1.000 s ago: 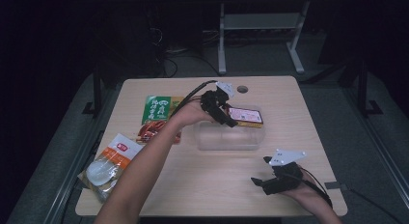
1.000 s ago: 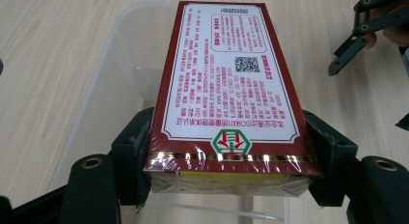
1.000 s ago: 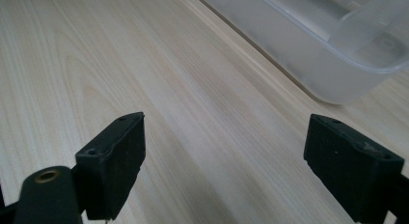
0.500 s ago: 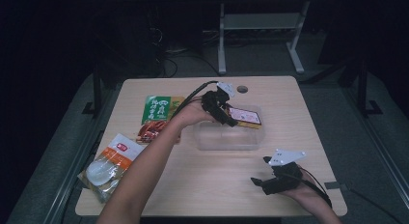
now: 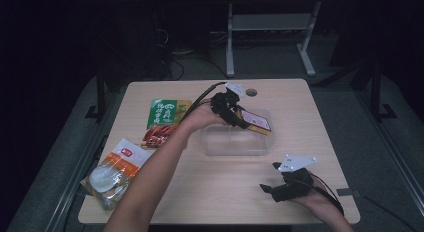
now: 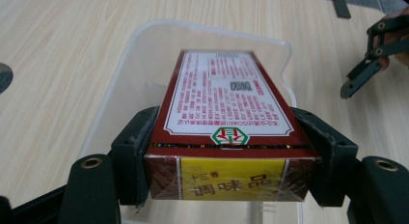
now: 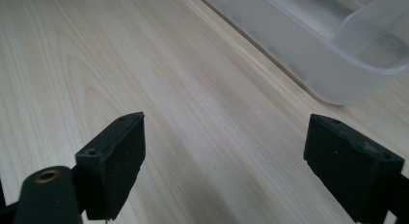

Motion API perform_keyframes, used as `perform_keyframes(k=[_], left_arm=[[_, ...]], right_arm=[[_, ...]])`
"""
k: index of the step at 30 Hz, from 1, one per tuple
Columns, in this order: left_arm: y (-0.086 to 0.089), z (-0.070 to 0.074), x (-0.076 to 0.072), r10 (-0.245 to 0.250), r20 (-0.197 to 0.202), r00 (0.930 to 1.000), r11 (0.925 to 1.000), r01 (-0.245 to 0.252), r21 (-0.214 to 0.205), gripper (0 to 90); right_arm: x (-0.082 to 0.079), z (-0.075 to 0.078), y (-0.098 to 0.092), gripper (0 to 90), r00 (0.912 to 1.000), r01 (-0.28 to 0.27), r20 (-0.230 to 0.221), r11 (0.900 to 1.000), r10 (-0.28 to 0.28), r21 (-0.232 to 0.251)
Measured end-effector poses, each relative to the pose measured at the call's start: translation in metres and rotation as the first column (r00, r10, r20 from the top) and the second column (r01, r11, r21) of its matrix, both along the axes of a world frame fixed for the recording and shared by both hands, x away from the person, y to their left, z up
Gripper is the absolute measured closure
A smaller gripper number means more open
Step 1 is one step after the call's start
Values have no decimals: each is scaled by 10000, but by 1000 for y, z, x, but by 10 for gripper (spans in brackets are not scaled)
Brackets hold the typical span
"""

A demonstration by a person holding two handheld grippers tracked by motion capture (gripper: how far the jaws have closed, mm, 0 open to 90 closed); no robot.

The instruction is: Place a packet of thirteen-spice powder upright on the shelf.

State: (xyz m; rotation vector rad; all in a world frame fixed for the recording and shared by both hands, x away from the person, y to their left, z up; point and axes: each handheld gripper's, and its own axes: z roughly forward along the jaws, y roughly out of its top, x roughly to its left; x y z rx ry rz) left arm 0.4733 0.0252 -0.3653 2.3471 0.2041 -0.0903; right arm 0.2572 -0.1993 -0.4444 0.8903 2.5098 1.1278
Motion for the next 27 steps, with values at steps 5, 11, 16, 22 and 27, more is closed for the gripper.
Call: perform_keyframes(k=[5,11,16,22,27], left_arm=[[-3,2,1,-38,26,10000,9998,38,-179,311],[-6,3,3,-25,20,10000,9989,26,-470,311],[-10,4,4,24,-3,10000,9972,-24,-747,311],[-13,6,5,4,24,10000,9957,-2,-923,311],[-17,7,6,-2,62,10000,9943,9,-1065,311]], right_arm=[[0,0,0,143,10000,-21,11,10000,21,-6],[0,-1,1,143,10000,-77,-15,9999,77,-65],[0,-1,1,143,9999,-105,-30,9999,105,-61],[0,-1,2,143,9999,-132,-47,9999,131,-68],[0,-2,3,143,9999,-129,-89,9999,128,-86]])
